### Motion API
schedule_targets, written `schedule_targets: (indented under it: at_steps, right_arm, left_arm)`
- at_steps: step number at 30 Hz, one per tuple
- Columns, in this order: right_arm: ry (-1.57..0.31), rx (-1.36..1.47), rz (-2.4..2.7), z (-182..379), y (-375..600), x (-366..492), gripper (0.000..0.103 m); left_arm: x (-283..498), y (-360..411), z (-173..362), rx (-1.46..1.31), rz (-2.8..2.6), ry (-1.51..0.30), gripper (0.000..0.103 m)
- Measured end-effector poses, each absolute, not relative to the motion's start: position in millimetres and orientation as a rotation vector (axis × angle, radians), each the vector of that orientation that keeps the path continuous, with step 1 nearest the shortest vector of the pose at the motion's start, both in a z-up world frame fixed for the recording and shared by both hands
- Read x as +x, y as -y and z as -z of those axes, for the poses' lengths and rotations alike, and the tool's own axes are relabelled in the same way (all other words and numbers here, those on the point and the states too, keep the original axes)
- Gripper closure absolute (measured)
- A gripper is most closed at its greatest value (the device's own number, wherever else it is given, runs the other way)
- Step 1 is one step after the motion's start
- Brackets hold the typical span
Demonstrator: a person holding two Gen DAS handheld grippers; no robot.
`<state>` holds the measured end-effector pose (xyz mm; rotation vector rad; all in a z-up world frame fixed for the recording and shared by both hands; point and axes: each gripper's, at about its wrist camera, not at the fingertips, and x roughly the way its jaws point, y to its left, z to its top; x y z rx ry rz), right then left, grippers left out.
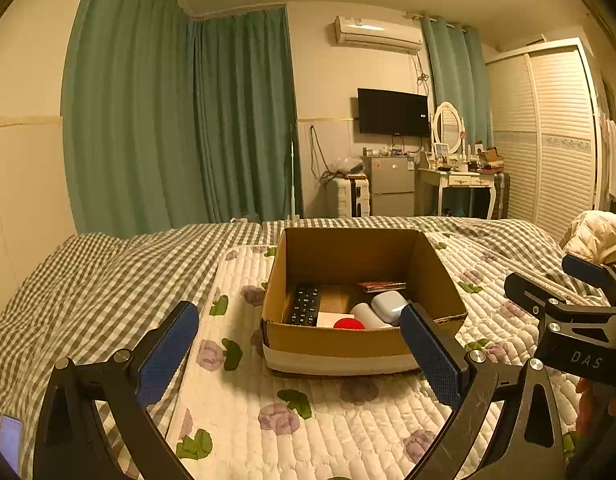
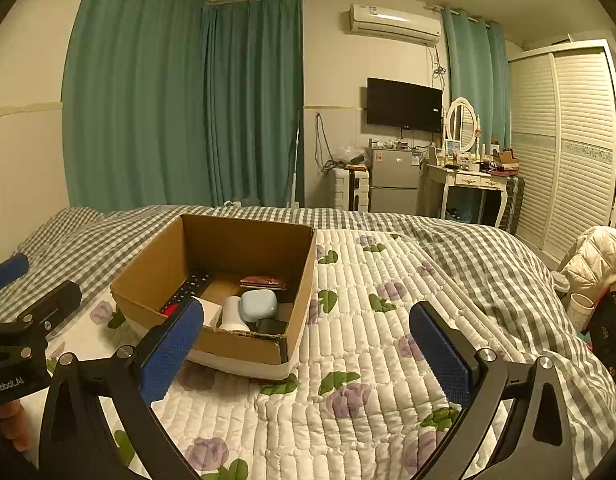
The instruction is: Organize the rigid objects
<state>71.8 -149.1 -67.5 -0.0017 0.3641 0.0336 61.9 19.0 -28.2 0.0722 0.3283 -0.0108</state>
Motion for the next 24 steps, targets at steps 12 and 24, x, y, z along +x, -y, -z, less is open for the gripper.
schedule_targets:
  at_steps: [12,24]
  right_arm:
    - [-0.374,-0.006,-0.038,69.5,147.8,73.4,0.0]
    - [-0.376,-0.009,-0.036,72.1,149.3,74.3,0.0]
  left_arm:
    - [64.1,-20.8,29.3,0.064,0.022,-0.349,0.0]
    - [68.2,-25.1,31.2,0.057,0.019,-0.361,0.0]
